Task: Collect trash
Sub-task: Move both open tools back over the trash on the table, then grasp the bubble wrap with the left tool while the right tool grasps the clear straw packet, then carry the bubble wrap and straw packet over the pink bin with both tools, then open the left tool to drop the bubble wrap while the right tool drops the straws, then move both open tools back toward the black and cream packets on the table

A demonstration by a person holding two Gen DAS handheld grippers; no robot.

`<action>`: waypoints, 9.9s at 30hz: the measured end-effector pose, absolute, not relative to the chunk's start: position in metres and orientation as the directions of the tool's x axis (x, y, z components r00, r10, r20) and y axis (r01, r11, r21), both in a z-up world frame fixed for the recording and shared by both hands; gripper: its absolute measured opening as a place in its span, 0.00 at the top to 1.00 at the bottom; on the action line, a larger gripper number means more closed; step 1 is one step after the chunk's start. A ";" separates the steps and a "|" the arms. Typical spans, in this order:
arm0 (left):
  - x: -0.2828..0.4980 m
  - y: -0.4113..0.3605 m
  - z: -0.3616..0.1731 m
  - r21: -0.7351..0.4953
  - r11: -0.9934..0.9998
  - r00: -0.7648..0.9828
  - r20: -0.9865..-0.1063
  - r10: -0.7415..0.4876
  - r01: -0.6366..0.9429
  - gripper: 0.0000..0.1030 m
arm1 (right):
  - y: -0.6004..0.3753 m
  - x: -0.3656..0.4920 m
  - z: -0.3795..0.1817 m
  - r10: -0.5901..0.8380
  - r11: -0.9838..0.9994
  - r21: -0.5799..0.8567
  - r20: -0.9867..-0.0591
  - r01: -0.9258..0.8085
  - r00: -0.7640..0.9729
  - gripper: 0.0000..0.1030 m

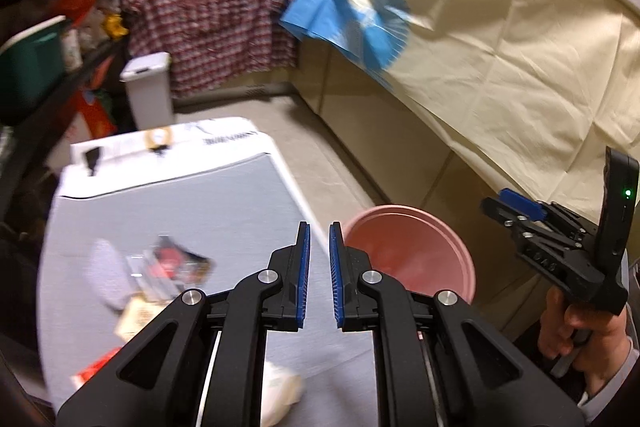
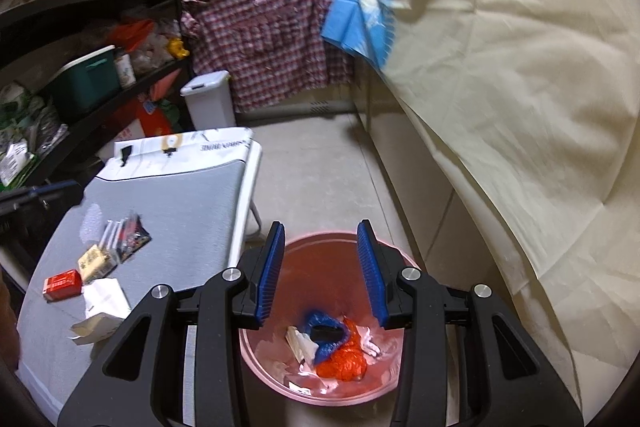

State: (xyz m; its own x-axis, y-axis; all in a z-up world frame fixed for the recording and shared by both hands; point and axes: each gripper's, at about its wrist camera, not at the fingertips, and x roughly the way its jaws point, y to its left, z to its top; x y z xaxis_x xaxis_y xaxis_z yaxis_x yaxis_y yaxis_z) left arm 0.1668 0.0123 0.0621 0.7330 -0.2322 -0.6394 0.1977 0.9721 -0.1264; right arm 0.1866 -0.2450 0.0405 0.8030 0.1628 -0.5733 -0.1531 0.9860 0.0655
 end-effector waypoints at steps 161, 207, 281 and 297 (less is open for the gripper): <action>0.153 0.031 0.044 -0.104 0.990 0.761 -0.634 -0.139 0.095 0.86 | -0.222 0.172 0.056 0.358 0.924 0.108 -0.581 -0.367 0.731 0.99; 0.214 -0.112 -0.016 -0.144 0.940 0.634 -0.706 -0.316 0.308 0.86 | -0.286 0.224 0.020 0.245 0.968 0.218 -0.682 -0.128 0.689 0.99; 0.169 0.170 -0.040 -0.100 0.995 0.643 -0.761 -0.088 0.018 0.50 | -0.072 0.263 0.002 0.526 0.796 0.164 -0.665 -0.583 0.530 0.77; 0.197 0.154 -0.072 -0.109 0.991 0.553 -0.822 -0.133 0.076 0.36 | -0.016 0.316 -0.046 0.529 0.750 0.166 -0.731 -0.640 0.431 0.75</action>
State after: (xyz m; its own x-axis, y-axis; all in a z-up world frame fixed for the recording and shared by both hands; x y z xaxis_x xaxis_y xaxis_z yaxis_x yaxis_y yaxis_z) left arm 0.1971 0.1543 -0.0720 0.5535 -0.1332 -0.8222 0.0763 0.9911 -0.1092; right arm 0.3158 -0.0156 -0.0460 0.4315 0.5291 -0.7307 -0.6399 0.7504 0.1655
